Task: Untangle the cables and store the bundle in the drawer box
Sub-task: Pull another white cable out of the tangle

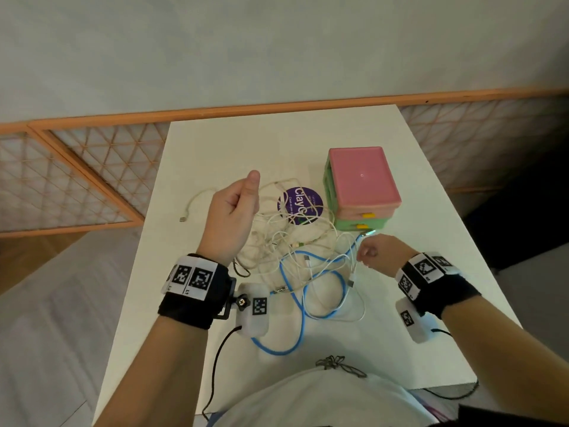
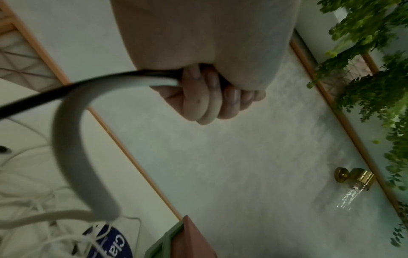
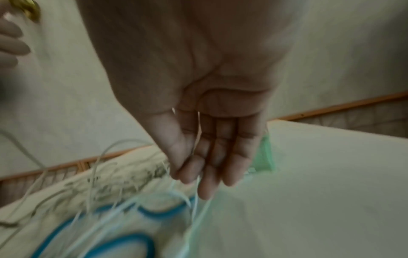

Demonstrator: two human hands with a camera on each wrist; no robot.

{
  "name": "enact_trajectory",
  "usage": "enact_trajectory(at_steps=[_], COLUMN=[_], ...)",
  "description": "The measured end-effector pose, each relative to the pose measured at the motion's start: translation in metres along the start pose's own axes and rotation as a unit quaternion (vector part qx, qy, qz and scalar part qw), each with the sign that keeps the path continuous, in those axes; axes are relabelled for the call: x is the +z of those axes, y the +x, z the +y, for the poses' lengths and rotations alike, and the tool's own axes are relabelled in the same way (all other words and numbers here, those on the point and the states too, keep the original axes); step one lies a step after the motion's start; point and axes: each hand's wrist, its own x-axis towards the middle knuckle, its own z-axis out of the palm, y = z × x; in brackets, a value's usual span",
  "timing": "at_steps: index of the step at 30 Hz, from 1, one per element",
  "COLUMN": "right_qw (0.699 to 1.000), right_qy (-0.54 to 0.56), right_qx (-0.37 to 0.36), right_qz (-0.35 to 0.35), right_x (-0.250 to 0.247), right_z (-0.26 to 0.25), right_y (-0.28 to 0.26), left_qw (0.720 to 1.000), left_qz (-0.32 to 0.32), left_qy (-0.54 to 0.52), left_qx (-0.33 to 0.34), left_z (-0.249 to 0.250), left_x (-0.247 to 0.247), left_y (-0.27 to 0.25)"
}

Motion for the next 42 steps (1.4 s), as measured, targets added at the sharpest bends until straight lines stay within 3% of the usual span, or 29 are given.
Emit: enact_trajectory(at_steps=[3,7,10,14,17,21,23,28,32,36,39,42], right_qw=[0.999,0.999,0.999,0.989,0.959,0.890,0.868,0.831,0.847,0.856,0.891,0.936], right_qy=[-0.030,-0.038,-0.014,0.057,0.182,0.356,0.385,0.461,0.445,0.407,0.306,0.159], right_qx=[0.021,-0.008,-0.025,-0.085,-0.143,-0.224,-0.255,-0.250,-0.240,-0.270,-0.299,-0.290], right_qz=[-0.025,-0.019,0.017,0.112,0.164,0.174,0.182,0.185,0.164,0.168,0.151,0.124], right_x=[0.028,0.057,0.056,0.017,-0.016,-0.048,-0.054,-0.048,-0.035,-0.031,-0.030,-0.030], right_z=[0.011,0.019,0.018,0.006,-0.020,-0.077,-0.099,-0.134,-0.141,-0.146,-0.144,-0.123], right_y=[0.002,0.010,0.012,0.002,-0.024,-0.040,-0.041,-0.038,-0.037,-0.038,-0.033,-0.022], left_qw=[1.000,0.999,0.998,0.997,0.996,0.995,0.995,0.997,0.993,0.992,0.986,0.955], left_qz=[-0.010,-0.046,-0.065,-0.073,-0.084,-0.082,-0.074,-0.010,0.052,0.055,0.114,0.201], left_qy=[0.008,-0.009,-0.007,-0.006,-0.016,-0.055,-0.073,-0.074,-0.103,-0.113,-0.118,-0.212], left_qx=[-0.010,-0.013,-0.001,0.019,0.006,0.005,0.007,0.016,0.017,0.015,0.028,0.043], left_z=[-0.004,-0.002,0.004,0.012,0.013,0.027,0.033,0.038,0.034,0.041,0.057,0.079], left_x=[0.007,0.013,0.013,0.010,0.018,0.035,0.041,0.042,0.029,0.030,0.017,-0.029], left_y=[-0.005,-0.008,-0.007,-0.004,-0.009,-0.007,-0.001,0.005,0.011,0.009,0.015,0.031])
